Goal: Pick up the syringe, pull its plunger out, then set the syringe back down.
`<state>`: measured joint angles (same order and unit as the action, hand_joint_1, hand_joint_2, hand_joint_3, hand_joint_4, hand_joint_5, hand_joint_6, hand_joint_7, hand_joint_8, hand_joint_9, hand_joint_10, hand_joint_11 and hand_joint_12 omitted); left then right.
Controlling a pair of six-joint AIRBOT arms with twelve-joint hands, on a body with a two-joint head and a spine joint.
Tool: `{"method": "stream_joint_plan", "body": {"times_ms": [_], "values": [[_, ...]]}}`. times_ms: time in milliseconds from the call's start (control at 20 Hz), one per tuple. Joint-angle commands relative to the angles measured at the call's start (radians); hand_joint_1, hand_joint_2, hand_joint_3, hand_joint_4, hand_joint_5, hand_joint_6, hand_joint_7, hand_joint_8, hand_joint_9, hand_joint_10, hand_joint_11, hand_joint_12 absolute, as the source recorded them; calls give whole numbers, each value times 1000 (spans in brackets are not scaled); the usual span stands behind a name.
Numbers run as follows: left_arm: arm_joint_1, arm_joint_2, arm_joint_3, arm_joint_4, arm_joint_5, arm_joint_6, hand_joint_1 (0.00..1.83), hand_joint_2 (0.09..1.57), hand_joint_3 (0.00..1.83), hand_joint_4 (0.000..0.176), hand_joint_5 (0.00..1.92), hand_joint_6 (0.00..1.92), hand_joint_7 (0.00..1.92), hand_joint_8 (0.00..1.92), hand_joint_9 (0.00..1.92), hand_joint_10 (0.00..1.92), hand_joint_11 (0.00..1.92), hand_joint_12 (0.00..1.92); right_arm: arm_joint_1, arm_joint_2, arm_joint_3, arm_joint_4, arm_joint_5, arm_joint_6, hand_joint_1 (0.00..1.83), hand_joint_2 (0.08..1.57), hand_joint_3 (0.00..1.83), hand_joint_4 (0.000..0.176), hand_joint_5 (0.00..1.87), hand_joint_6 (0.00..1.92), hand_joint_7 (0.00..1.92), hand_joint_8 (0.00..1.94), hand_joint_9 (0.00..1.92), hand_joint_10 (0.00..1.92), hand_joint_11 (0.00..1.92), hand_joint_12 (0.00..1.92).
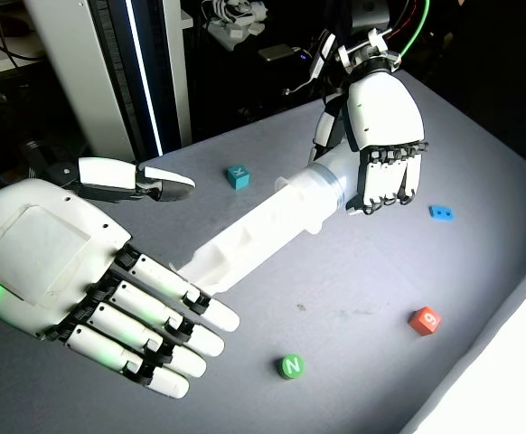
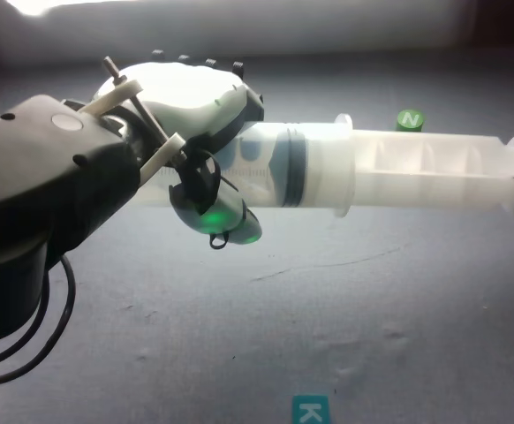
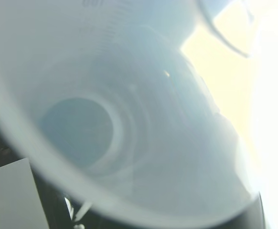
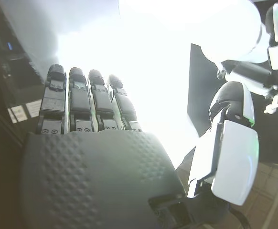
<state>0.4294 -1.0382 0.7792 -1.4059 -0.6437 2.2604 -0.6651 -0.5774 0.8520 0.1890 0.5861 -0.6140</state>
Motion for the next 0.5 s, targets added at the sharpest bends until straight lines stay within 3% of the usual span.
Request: {"method": "stream_joint_plan", "body": {"times_ms": [0,100,150,450], "values": [[-1,2,5,77,-35,-22,1358,1157,0,0,928,1075,886,1117,753,1389,439,1421,4,4,0,4,122,2,269,827,0,0,0,0,0,0,0,0,8,4],[16,2,7,98,-40,-55,1358,1157,0,0,928,1075,886,1117,753,1389,439,1421,4,4,0,3,124,2,269,827,0,0,0,0,0,0,0,0,8,4],[26,0,8,107,-45,-72,1354,1165,2,0,890,1162,877,1110,750,1387,457,1414,4,4,0,3,125,2,273,829,0,0,0,0,0,0,0,0,1,0],[93,-19,30,163,-50,-164,1354,1166,0,0,909,1115,865,1158,737,1398,428,1444,3,3,-2,2,127,2,318,832,0,0,0,0,0,0,0,0,7,9]]}}
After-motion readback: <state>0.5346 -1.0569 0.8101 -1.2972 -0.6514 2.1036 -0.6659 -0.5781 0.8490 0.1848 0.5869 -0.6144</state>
